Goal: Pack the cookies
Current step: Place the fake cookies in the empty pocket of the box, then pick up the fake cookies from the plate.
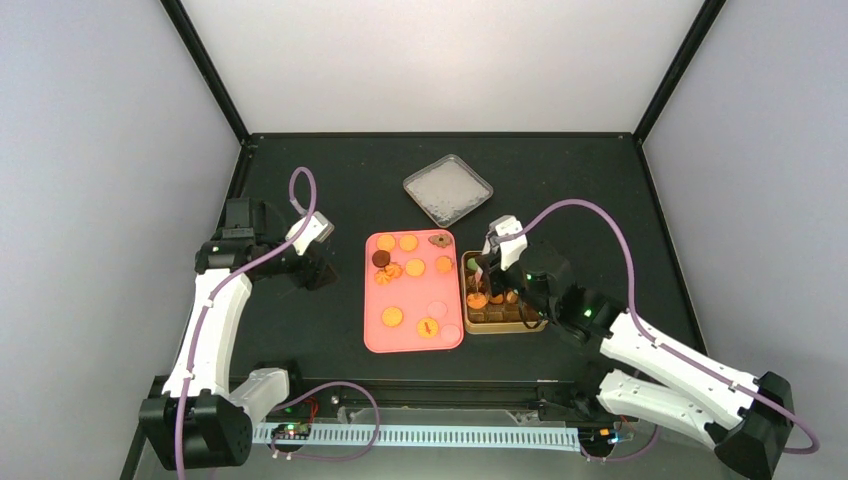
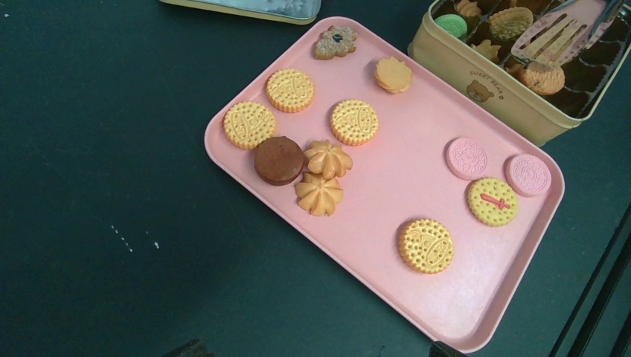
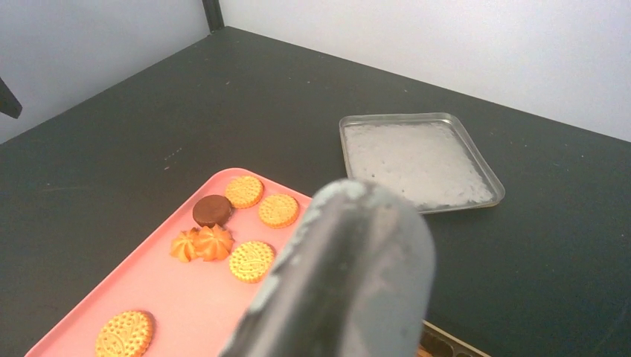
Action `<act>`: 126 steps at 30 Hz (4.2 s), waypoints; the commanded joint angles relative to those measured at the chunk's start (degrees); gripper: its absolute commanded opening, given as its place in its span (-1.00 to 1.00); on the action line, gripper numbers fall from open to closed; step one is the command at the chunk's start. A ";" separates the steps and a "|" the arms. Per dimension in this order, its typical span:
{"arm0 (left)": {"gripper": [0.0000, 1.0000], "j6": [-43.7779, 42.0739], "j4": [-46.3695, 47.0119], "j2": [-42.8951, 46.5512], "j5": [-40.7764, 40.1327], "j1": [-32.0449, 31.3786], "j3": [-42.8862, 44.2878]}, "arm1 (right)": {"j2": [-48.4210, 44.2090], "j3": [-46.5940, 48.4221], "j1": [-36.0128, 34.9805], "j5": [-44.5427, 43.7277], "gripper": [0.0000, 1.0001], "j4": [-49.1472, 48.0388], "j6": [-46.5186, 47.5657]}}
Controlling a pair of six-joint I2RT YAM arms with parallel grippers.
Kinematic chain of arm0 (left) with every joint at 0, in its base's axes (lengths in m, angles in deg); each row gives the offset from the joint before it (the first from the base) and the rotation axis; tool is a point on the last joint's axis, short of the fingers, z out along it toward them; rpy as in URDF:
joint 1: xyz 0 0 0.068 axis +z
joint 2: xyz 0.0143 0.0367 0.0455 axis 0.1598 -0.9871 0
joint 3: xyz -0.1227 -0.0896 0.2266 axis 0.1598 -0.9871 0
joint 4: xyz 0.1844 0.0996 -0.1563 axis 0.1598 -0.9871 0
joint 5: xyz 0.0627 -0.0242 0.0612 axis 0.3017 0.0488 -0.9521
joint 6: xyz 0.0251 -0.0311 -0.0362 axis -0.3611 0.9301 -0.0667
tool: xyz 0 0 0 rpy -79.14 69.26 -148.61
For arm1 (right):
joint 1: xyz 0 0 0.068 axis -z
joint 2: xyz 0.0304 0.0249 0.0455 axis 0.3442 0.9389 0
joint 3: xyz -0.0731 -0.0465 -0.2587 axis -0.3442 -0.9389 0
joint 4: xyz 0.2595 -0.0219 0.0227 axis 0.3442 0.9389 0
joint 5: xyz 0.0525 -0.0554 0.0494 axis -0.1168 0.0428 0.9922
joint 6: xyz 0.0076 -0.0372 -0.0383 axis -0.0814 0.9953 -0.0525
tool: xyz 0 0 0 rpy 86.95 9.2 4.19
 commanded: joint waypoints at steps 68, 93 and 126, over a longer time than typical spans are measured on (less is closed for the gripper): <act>0.54 -1.97 -0.33 -0.78 2.21 0.53 0.92 | -3.94 -2.16 0.58 0.08 -0.59 -2.65 -0.87; 0.54 -1.49 -1.75 -2.60 2.81 0.57 4.30 | -1.87 3.79 0.59 -1.27 -0.57 -4.55 1.00; 0.66 -0.12 -1.62 3.47 -6.52 0.81 1.63 | 48.63 33.27 -6.63 7.42 -0.32 -25.22 7.35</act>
